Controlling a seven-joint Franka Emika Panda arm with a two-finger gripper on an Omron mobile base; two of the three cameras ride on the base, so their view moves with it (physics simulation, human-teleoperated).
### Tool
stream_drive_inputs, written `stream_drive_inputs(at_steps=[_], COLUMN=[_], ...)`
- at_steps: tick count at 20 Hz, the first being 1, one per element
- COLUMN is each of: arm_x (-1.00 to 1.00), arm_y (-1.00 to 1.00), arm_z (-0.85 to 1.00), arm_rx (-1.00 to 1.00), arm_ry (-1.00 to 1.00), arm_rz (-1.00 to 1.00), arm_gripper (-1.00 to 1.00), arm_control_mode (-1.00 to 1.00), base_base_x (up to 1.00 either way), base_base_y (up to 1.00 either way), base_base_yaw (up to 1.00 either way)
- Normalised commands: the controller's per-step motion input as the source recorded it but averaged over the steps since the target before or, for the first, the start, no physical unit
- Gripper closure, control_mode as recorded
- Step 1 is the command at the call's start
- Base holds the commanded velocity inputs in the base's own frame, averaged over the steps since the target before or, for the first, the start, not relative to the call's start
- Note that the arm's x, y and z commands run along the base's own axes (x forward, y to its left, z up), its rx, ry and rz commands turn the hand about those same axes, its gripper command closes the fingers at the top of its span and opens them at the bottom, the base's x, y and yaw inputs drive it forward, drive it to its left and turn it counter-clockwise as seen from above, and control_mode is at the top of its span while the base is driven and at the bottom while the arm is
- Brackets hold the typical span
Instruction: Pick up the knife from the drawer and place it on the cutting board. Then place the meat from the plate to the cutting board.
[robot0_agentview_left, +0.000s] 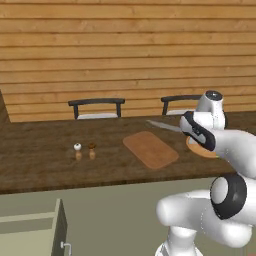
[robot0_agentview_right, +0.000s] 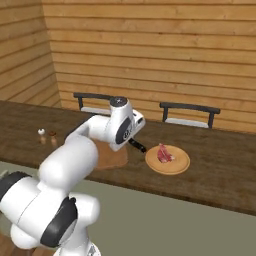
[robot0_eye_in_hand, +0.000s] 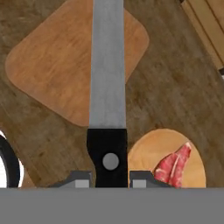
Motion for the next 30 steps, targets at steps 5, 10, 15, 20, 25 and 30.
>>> stream_drive_inputs(at_steps=[5, 10, 15, 20, 25, 30], arm_x=[0.95, 0.78, 0.49, 0.39, 0.23, -0.1], arm_y=[0.8, 0.65, 0.21, 0.0, 0.0, -0.01], arm_z=[-0.25, -0.42, -0.48, -0.65, -0.59, -0.25], arm_rx=[0.0, 0.0, 0.0, 0.0, 0.01, 0.01], arm_ry=[0.24, 0.23, 0.1, 0.01, 0.0, 0.0], arm_rz=[0.04, 0.02, 0.0, 0.0, 0.0, 0.0], arm_gripper=[1.0, 1.0, 1.0, 1.0, 1.0, 1.0], arm_control_mode=[-1.0, -1.0, -1.0, -1.0, -1.0, -1.0], base_base_x=[0.0, 0.0, 0.0, 0.0, 0.0, 0.0], base_base_y=[0.0, 0.0, 0.0, 0.0, 0.0, 0.0], base_base_yaw=[0.0, 0.0, 0.0, 0.0, 0.0, 0.0])
